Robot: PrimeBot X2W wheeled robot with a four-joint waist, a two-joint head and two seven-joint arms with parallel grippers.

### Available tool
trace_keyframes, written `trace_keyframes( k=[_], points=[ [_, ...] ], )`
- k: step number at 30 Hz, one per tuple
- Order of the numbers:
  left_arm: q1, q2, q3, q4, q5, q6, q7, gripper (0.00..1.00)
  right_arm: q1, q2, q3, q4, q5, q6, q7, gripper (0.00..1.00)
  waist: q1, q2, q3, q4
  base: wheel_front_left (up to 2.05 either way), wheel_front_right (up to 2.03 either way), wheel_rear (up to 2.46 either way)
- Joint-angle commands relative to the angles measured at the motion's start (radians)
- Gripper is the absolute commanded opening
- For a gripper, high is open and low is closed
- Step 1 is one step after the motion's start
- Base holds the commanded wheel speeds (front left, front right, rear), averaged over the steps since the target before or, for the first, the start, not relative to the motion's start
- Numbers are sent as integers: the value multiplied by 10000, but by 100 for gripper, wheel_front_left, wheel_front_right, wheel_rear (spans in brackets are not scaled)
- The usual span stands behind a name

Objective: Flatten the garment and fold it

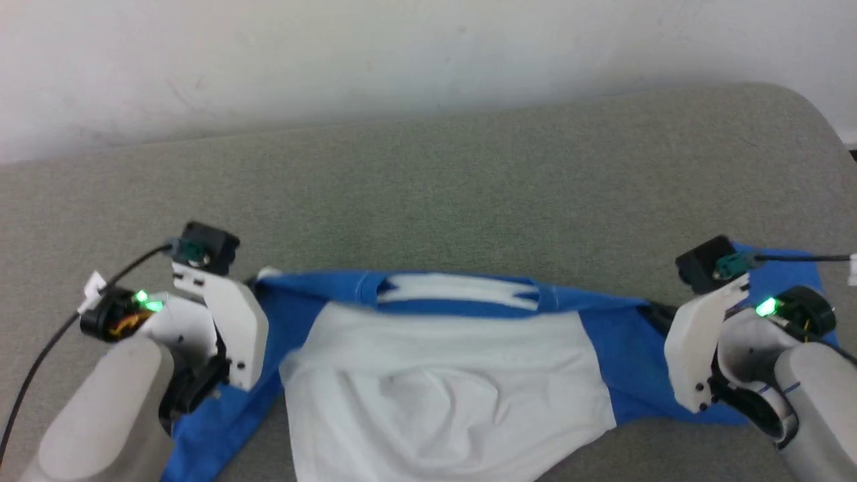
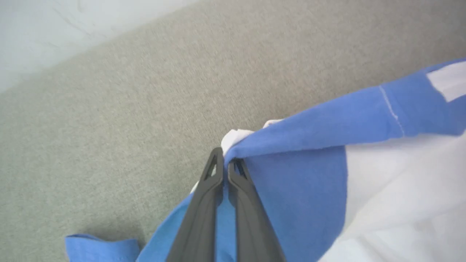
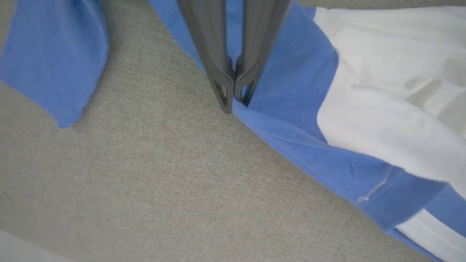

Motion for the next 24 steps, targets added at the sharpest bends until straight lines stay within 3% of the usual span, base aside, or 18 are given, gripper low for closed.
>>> trace_keyframes(
  k=[1, 7, 14, 24],
  points=[
    [-285, -16, 149, 20, 122, 131, -182, 0, -153, -99, -147, -11, -28, -21, -55, 0, -1, 0, -106, 99, 0, 0, 0],
    [-1670, -492, 614, 596, 280, 303, -1590, 0, -1269, -201, -797, -18, -425, -21, -675, 0, -1, 0, -126, 149, 0, 0, 0],
    [-4865, -863, 1097, 2402, 663, 94, -3433, 0, -4452, 206, -1510, 1034, -1076, -21, -2414, 0, -1, 0, 407, -47, 0, 0, 0],
    [-9235, -975, 1380, 4565, 1350, -54, -5696, 0, -8926, 1080, -2030, 2939, -1948, -21, -5018, 0, -1, 0, 2311, -302, 0, 0, 0]
  ],
)
